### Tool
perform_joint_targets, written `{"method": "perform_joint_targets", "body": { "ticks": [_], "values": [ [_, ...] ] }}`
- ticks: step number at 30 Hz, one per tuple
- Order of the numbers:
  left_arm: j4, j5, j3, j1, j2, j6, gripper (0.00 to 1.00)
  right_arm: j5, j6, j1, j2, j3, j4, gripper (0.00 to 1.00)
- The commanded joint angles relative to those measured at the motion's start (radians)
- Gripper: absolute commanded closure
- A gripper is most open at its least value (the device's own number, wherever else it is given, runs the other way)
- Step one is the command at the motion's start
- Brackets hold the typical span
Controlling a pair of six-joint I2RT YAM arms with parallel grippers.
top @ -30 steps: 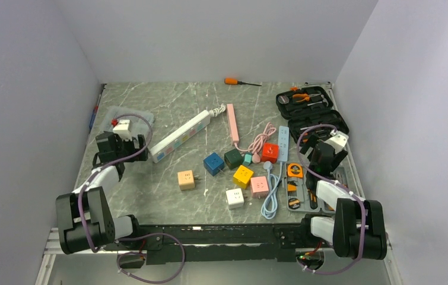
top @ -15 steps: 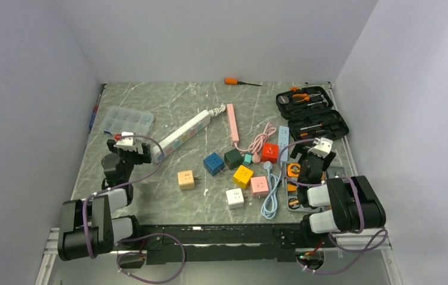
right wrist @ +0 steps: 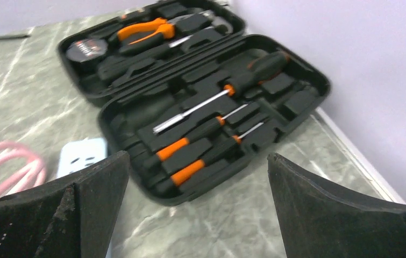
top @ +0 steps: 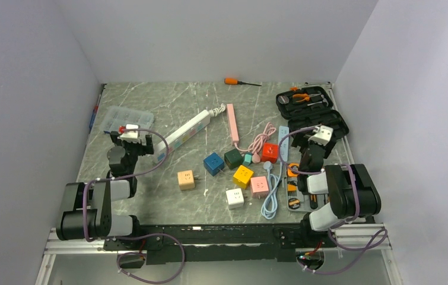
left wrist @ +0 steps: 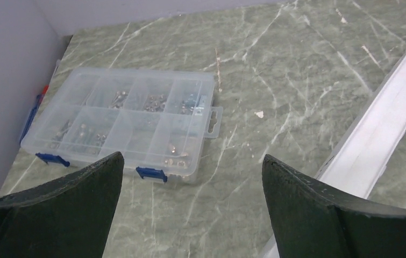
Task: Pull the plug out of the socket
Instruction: Reset both arms
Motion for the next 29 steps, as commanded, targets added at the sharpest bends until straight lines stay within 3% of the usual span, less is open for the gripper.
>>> {"method": "perform_joint_targets", "body": {
  "ticks": [1, 29],
  "values": [
    [-0.010, -0.044, -0.007, -0.005, 0.004, -0.005, 0.01, -0.063, 0.069, -0.053, -0.035, 0.011, -0.074, 0.00],
    [-0.013, -0.049, -0.004, -0.006, 0.002, -0.004, 0.01, -0.065, 0.068, -0.053, -0.040, 0.007, -0.068, 0.00]
  ]
}}
